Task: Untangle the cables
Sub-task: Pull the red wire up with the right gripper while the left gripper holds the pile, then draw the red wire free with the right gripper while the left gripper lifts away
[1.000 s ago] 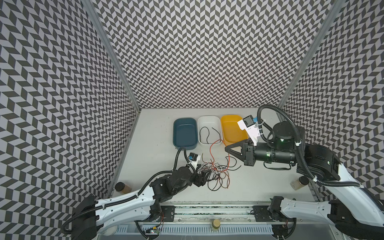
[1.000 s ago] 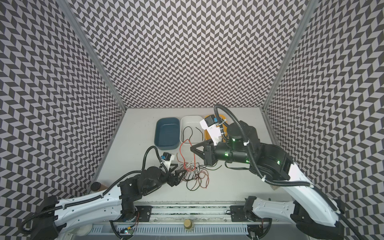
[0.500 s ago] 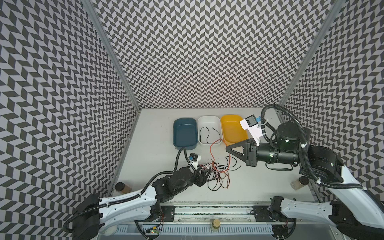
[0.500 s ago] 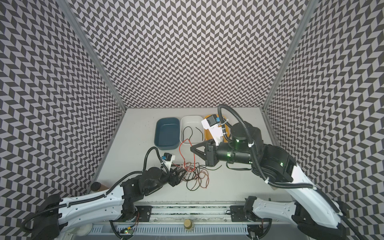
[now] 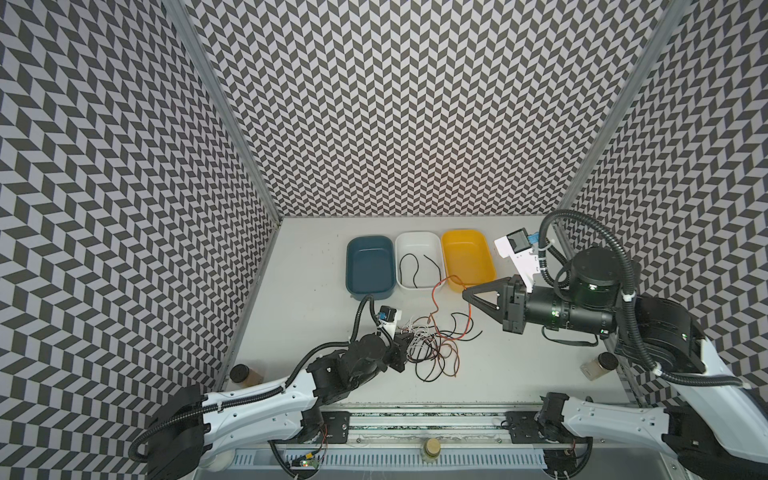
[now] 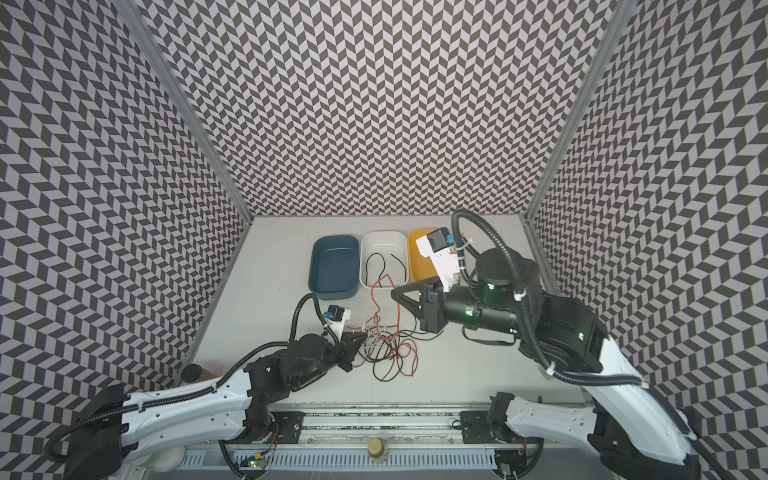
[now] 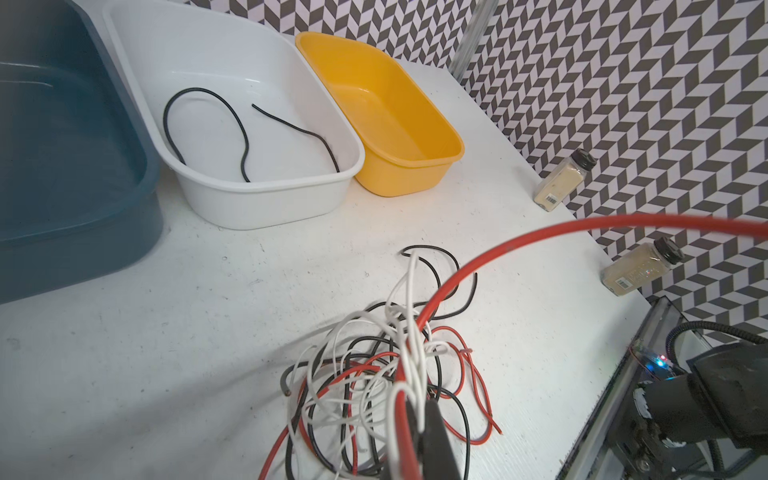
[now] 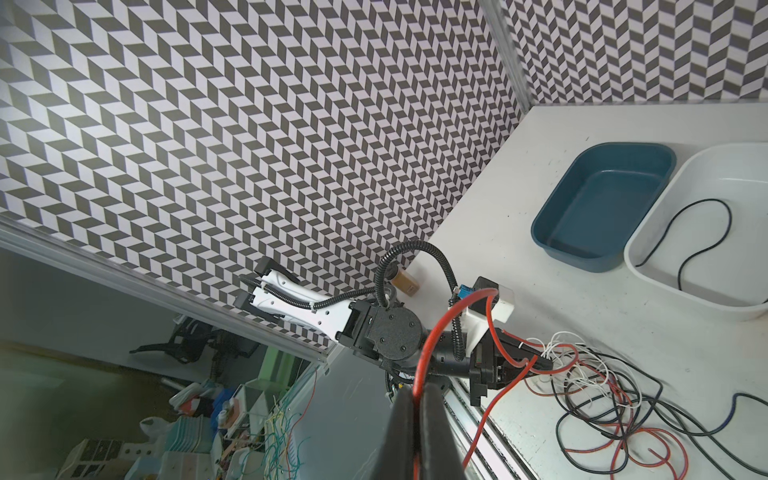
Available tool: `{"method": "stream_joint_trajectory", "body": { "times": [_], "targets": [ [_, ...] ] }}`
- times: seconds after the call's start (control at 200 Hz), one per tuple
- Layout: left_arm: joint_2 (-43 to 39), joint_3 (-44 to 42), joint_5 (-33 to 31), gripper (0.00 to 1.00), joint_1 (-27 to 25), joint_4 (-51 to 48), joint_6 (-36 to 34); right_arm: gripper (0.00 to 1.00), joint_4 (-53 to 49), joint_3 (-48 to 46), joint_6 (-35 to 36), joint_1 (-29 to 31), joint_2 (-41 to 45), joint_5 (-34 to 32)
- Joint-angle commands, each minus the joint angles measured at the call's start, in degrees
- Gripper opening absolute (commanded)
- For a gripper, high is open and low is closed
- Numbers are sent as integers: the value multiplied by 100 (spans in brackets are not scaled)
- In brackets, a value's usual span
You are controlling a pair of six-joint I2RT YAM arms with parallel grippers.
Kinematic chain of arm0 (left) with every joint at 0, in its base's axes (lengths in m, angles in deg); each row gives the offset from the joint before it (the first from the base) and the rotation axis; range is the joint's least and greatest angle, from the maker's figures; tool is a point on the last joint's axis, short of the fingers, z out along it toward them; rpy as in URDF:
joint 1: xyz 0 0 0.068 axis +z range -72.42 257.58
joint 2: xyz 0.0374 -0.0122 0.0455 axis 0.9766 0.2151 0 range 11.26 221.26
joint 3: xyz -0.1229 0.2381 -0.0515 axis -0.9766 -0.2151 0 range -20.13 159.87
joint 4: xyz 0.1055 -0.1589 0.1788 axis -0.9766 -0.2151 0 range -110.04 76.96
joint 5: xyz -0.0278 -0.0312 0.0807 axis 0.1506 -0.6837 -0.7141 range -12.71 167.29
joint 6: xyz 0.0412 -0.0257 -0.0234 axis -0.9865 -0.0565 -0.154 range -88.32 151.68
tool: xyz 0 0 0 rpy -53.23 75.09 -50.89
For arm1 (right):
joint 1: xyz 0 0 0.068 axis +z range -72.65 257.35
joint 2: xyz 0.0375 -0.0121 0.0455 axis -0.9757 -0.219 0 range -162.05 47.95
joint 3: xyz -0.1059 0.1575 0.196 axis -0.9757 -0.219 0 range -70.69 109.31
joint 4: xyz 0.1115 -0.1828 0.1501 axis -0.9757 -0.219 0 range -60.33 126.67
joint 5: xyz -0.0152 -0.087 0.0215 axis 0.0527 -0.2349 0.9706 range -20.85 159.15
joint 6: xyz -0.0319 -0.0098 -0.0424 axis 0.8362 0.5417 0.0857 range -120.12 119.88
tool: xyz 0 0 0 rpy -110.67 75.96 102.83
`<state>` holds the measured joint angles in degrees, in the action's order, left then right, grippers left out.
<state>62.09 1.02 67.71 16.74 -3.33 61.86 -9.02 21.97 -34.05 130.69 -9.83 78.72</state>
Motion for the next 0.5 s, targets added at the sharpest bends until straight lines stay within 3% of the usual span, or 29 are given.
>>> {"method": "stream_joint_trajectory", "body": {
  "times": [0.0,0.2,0.491],
  "targets": [
    [-128,-40,-346,0,8,-132,111,0,32,262,148,-29,165,-544],
    [-149,-14,-419,0,140,-334,146,0,-174,323,275,-31,366,-1376],
    [24,7,-395,0,399,-632,260,0,-480,613,395,-30,581,-2066]
  ]
}}
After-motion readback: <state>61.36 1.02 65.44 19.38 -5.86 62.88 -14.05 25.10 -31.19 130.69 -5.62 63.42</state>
